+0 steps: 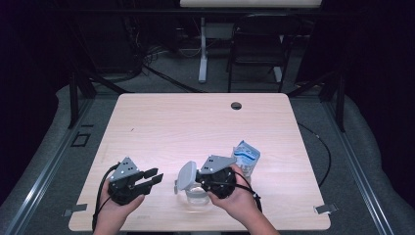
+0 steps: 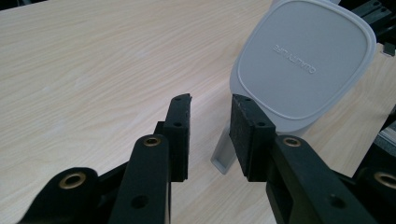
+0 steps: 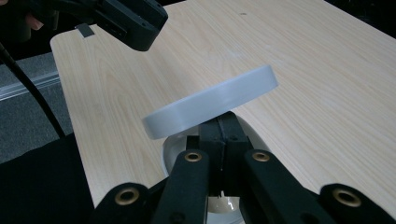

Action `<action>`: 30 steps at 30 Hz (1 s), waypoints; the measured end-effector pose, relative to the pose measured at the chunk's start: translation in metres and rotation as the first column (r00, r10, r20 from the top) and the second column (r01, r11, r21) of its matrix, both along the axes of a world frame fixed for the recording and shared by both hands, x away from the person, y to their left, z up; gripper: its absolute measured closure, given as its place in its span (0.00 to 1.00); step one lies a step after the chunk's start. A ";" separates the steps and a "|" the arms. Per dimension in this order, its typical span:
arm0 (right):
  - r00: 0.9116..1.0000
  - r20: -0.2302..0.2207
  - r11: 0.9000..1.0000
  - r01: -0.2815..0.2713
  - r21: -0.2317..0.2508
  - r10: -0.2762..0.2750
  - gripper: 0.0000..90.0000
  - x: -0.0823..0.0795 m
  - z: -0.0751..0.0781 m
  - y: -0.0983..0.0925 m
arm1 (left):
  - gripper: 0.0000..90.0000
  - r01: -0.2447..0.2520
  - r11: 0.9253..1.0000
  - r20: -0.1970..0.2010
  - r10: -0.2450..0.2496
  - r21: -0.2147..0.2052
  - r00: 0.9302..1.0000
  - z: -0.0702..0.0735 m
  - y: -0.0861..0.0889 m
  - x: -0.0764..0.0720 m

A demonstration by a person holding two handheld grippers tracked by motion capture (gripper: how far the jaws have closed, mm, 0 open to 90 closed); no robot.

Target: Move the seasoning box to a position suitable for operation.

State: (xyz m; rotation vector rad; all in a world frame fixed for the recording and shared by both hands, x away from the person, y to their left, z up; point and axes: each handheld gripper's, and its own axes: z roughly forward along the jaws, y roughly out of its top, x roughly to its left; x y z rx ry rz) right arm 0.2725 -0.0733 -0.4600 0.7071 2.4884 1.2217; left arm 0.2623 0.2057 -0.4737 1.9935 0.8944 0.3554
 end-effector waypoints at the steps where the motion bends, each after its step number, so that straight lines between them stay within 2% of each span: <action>1: 1.000 0.001 1.000 -0.001 -0.002 0.001 1.00 0.000 0.001 0.001 | 0.77 -0.001 1.000 0.000 0.001 -0.002 1.000 0.000 0.001 0.000; 7: 1.000 -0.001 1.000 0.001 -0.018 -0.001 1.00 0.001 0.001 0.005 | 0.76 -0.007 1.000 0.000 0.007 -0.009 1.000 0.002 0.006 0.000; 30: 1.000 0.004 1.000 0.000 -0.014 0.000 1.00 0.001 0.003 0.010 | 0.77 -0.011 1.000 -0.017 0.011 -0.017 1.000 -0.002 0.008 0.005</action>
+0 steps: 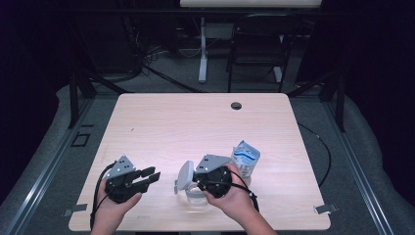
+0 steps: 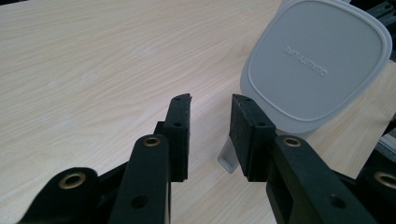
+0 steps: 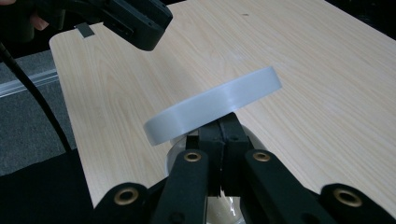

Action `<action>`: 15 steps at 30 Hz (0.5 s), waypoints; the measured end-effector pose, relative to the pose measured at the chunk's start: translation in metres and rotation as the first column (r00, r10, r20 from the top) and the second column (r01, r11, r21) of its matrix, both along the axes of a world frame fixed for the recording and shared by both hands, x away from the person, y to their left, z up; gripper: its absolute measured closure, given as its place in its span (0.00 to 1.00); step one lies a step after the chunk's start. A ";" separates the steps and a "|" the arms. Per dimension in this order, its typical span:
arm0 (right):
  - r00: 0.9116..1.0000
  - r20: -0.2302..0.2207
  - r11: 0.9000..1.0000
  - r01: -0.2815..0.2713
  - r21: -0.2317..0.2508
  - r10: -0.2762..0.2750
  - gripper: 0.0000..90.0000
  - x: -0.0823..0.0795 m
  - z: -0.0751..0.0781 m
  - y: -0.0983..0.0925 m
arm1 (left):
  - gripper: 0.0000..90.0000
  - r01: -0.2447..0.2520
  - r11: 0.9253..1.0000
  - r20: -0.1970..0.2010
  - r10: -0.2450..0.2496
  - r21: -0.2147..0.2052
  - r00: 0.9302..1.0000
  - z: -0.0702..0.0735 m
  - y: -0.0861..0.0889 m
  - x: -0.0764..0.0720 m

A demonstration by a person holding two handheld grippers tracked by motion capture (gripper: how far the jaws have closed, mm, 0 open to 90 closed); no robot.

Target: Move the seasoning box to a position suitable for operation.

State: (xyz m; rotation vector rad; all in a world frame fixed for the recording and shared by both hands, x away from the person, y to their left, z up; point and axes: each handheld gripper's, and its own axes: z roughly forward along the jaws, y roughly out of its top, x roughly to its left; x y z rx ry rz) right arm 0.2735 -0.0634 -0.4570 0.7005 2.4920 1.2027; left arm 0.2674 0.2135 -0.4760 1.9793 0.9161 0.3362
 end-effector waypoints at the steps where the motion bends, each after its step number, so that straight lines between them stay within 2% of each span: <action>1: 1.000 0.000 1.000 -0.001 0.000 0.001 1.00 0.000 0.000 0.000 | 0.77 0.002 1.000 -0.002 -0.002 0.001 1.000 0.000 0.000 0.000; 15: 1.000 0.014 1.000 -0.019 0.012 0.019 0.99 -0.002 0.005 0.005 | 0.77 -0.004 1.000 -0.004 0.004 -0.010 1.000 -0.002 0.000 0.004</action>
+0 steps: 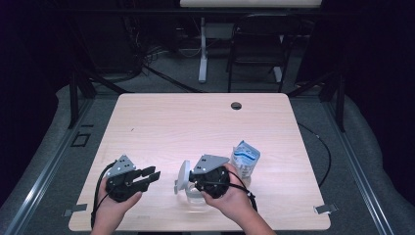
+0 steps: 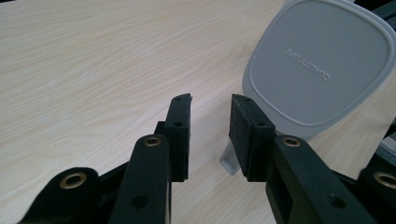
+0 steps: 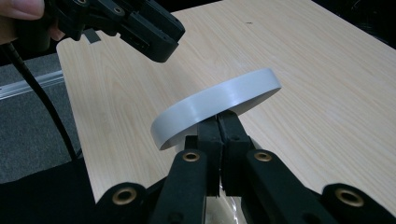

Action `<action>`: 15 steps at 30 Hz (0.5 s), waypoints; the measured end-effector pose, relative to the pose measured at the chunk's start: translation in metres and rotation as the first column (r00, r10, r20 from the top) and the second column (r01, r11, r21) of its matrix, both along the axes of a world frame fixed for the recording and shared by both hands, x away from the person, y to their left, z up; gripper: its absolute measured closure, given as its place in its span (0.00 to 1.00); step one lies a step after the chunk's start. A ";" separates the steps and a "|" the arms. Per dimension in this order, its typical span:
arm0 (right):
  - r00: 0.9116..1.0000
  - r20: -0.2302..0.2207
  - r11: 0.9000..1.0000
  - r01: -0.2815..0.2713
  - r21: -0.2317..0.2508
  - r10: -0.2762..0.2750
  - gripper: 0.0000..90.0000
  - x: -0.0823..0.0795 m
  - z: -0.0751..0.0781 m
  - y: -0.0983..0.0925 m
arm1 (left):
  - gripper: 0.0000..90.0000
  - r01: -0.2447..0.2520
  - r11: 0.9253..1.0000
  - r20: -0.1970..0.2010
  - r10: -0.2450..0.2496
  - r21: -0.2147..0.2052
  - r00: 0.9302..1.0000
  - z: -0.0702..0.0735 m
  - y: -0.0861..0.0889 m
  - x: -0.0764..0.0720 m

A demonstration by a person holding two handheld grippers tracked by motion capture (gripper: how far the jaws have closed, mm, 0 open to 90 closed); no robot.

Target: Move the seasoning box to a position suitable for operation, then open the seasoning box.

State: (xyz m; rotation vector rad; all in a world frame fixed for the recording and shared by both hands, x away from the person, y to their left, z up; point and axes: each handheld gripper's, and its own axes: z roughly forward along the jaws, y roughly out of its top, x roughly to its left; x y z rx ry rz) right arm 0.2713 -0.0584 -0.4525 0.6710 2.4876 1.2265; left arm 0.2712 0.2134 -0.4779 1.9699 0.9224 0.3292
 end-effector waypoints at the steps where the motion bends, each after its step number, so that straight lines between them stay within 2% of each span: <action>1: 1.000 0.000 1.000 0.000 0.000 0.000 0.99 0.000 0.000 0.000 | 0.77 0.000 1.000 0.000 0.000 0.000 1.000 0.000 0.000 0.000; 6: 1.000 0.012 1.000 0.008 0.002 -0.008 0.98 -0.002 0.001 -0.001 | 0.77 0.005 1.000 0.001 -0.005 -0.001 1.000 0.000 -0.002 0.002; 9: 1.000 0.017 1.000 -0.010 0.012 0.010 0.97 -0.003 0.002 0.000 | 0.77 0.001 1.000 0.000 -0.001 -0.005 1.000 0.001 -0.001 0.001; 15: 1.000 0.023 1.000 -0.004 -0.002 0.004 0.97 -0.004 0.003 0.003 | 0.76 -0.014 1.000 -0.003 0.014 -0.015 1.000 0.000 0.003 0.001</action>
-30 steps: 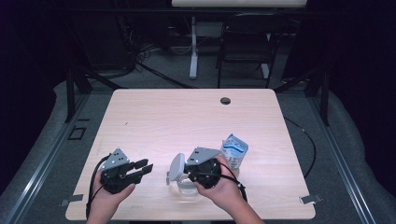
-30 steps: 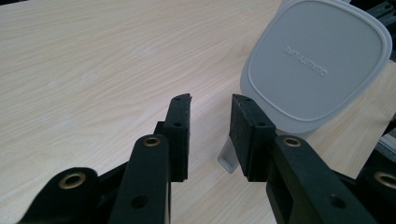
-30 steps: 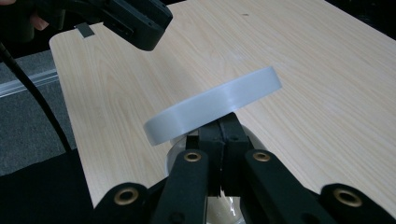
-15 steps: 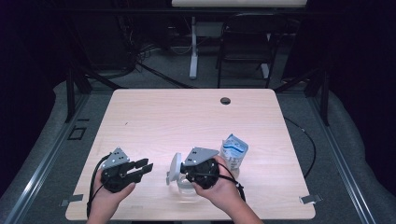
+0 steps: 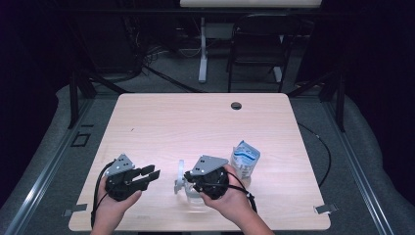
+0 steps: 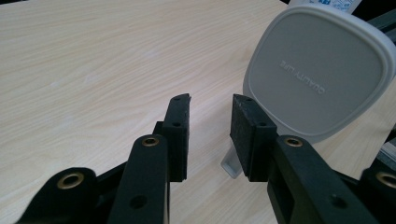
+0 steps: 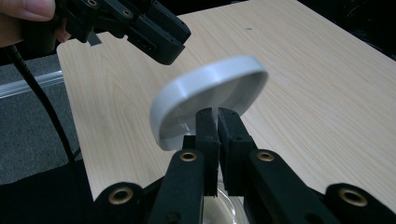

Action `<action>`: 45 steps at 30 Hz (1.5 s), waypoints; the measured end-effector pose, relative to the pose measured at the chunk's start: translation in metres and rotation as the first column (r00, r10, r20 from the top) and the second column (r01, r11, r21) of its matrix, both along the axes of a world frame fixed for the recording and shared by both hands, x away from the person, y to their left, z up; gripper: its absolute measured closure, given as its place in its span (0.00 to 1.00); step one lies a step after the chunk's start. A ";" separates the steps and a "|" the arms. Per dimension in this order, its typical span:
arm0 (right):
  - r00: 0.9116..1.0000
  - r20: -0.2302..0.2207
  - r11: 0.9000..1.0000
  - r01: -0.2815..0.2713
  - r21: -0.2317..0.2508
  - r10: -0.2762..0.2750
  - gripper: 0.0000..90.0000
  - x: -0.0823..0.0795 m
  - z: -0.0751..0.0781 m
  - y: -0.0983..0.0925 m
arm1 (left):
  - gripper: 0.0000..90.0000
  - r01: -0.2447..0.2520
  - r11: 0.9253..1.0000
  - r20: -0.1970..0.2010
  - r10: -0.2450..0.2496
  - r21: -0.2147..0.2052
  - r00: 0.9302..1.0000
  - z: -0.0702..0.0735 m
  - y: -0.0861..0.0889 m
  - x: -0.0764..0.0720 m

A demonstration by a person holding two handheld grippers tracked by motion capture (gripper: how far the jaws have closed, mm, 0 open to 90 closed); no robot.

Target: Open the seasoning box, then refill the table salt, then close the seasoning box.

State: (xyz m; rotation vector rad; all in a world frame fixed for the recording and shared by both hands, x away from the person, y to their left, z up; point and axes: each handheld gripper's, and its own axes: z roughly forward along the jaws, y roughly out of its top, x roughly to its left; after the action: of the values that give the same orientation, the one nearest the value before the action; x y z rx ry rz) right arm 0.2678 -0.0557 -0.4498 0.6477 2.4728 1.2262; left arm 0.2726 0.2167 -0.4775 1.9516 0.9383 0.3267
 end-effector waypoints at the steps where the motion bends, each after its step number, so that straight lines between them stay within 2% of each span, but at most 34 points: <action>1: 1.000 0.002 1.000 0.004 0.000 -0.004 0.97 0.001 0.000 0.000 | 0.76 -0.002 1.000 -0.001 0.002 0.001 1.000 -0.001 0.001 0.000; 9: 1.000 0.005 1.000 0.010 0.002 -0.010 0.97 0.001 0.000 -0.004 | 0.76 -0.009 1.000 -0.002 0.009 0.001 1.000 -0.001 0.003 0.000; 21: 0.999 0.005 0.999 0.037 0.003 -0.037 0.89 0.000 -0.005 -0.017 | 0.73 -0.015 1.000 -0.010 0.015 0.004 1.000 -0.003 0.002 0.001; 28: 0.998 0.004 0.997 0.068 0.030 -0.068 0.77 -0.002 -0.012 -0.035 | 0.73 -0.010 1.000 -0.008 0.010 0.008 1.000 -0.004 -0.001 0.002; 34: 0.994 0.020 0.992 0.106 0.067 -0.108 0.72 -0.005 -0.016 -0.049 | 0.73 -0.014 1.000 -0.017 0.014 0.021 1.000 -0.008 -0.001 0.001; 37: 0.994 0.016 0.992 0.106 0.070 -0.107 0.72 -0.006 -0.018 -0.054 | 0.73 -0.015 0.999 -0.019 0.015 0.029 1.000 -0.009 0.000 -0.001; 41: 0.993 0.012 0.990 0.120 0.072 -0.121 0.68 -0.007 -0.021 -0.060 | 0.71 -0.026 1.000 -0.014 0.026 0.017 1.000 -0.007 0.002 0.000; 43: 0.992 0.017 0.990 0.122 0.074 -0.123 0.66 -0.007 -0.022 -0.062 | 0.70 -0.028 0.999 -0.012 0.028 0.016 1.000 -0.007 0.003 0.001; 45: 0.990 0.046 0.989 0.129 0.073 -0.133 0.64 -0.008 -0.025 -0.068 | 0.67 -0.036 0.999 -0.011 0.036 0.014 0.999 -0.008 0.004 0.002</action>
State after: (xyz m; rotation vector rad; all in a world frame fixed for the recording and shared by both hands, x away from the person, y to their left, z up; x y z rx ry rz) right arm 0.2598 -0.1233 -0.4751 0.7751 2.3150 1.2677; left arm 0.2746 0.2209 -0.4858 1.9532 0.9816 0.3438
